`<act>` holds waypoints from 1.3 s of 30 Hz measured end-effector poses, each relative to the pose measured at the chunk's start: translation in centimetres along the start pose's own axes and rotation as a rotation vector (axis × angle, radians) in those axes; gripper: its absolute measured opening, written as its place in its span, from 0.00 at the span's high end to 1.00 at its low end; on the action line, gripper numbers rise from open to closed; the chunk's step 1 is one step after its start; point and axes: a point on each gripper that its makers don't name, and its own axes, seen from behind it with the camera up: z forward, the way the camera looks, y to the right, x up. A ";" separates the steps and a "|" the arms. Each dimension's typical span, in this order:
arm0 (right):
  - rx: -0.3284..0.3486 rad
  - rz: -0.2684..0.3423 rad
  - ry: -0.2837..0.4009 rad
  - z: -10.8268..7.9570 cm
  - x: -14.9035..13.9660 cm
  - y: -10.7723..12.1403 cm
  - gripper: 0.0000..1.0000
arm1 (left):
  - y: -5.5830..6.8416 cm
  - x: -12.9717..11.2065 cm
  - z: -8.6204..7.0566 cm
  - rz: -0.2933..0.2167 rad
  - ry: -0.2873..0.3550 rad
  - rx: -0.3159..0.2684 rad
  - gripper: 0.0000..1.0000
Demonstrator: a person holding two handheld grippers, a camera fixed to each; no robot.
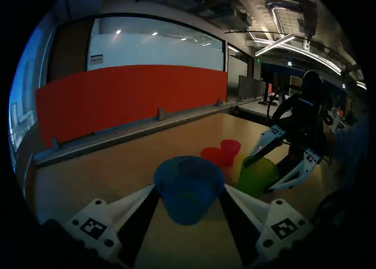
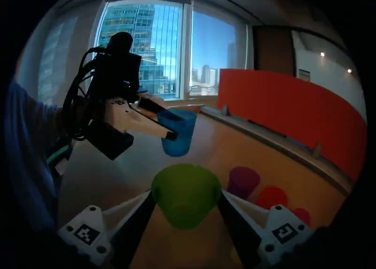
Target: Pour water
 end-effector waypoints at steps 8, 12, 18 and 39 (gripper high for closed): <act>-0.026 -0.007 0.082 -1.7 2.8 0.0 0.08 | 1.1 1.8 -0.9 0.002 0.045 -0.002 0.16; -0.029 -0.015 0.123 -2.5 4.2 -0.2 0.08 | 1.5 2.6 -1.4 0.008 0.062 -0.001 0.16; -0.035 -0.029 0.166 -3.3 5.8 -0.4 0.08 | 2.1 4.1 -2.0 0.018 0.104 0.000 0.15; -0.047 -0.072 0.224 -5.2 9.2 -0.8 0.08 | 3.3 8.3 -3.8 0.033 0.212 0.001 0.15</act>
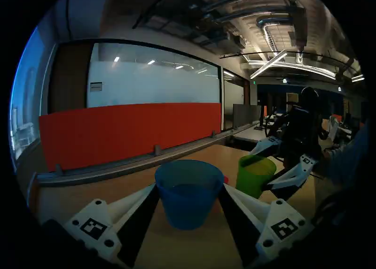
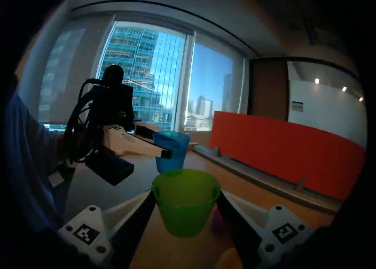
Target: Pour water
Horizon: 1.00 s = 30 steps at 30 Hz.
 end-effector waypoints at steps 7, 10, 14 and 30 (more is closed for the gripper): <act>0.002 0.002 0.010 0.0 0.6 0.0 0.08 | 0.3 1.4 -0.2 0.007 0.021 -0.003 0.15; 0.003 0.005 0.013 0.1 0.6 0.1 0.08 | 0.5 1.8 -0.2 0.009 0.028 -0.005 0.15; 0.005 0.010 0.015 0.1 0.6 0.2 0.08 | 0.5 2.2 -0.1 0.016 0.033 -0.003 0.15; 0.014 0.050 0.026 0.1 0.7 0.6 0.09 | 0.7 3.7 -0.1 0.057 0.056 0.007 0.15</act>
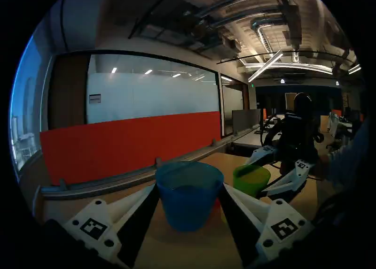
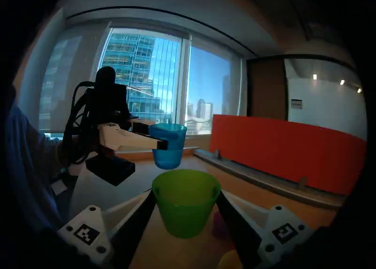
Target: Pour water
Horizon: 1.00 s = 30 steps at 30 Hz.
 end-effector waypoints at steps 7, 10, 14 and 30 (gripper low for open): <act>0.009 0.006 -0.006 0.2 -0.2 -0.1 0.09 | -0.1 1.1 0.1 0.045 0.023 0.011 0.15; 0.015 0.003 -0.007 0.4 -0.2 -0.3 0.09 | -0.3 1.7 0.2 0.074 0.031 0.021 0.15; 0.020 -0.003 -0.008 0.7 -0.2 -0.5 0.09 | -0.4 2.4 0.3 0.116 0.043 0.033 0.15; 0.051 -0.001 -0.004 1.7 -0.3 -1.6 0.09 | 0.3 4.3 0.7 0.303 0.037 0.070 0.15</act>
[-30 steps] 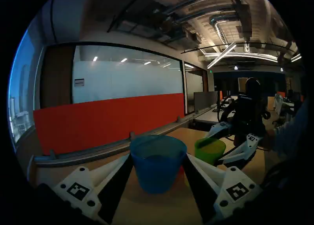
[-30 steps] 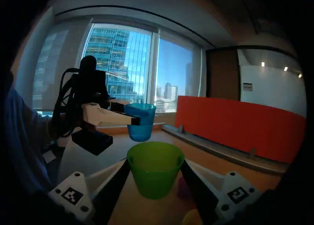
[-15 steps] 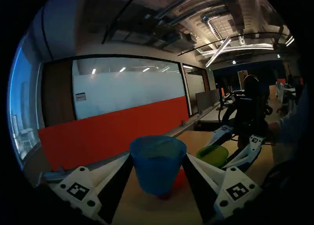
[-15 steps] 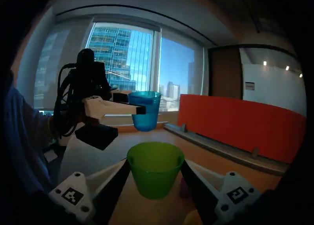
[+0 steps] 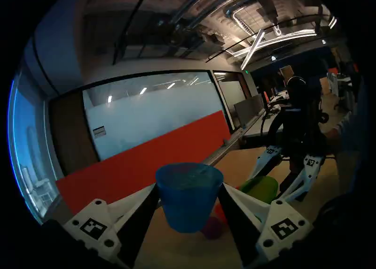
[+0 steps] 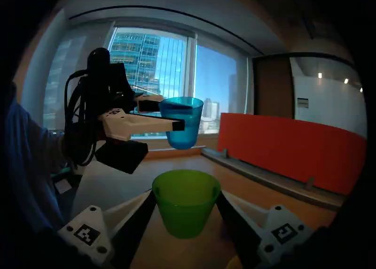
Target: Pour water
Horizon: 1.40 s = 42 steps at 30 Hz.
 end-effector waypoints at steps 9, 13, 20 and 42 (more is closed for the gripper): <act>0.013 0.006 0.002 0.6 -0.2 -0.5 0.09 | -0.2 1.1 0.4 0.100 0.000 0.020 0.15; 0.017 0.007 0.004 0.9 -0.2 -0.6 0.09 | -0.1 1.6 0.5 0.147 0.001 0.026 0.15; 0.022 0.010 0.005 1.3 -0.3 -0.9 0.10 | -0.2 2.5 0.5 0.225 -0.001 0.038 0.15; 0.034 0.017 0.001 2.5 -0.5 -1.2 0.10 | -0.3 4.2 0.3 0.423 -0.007 0.071 0.15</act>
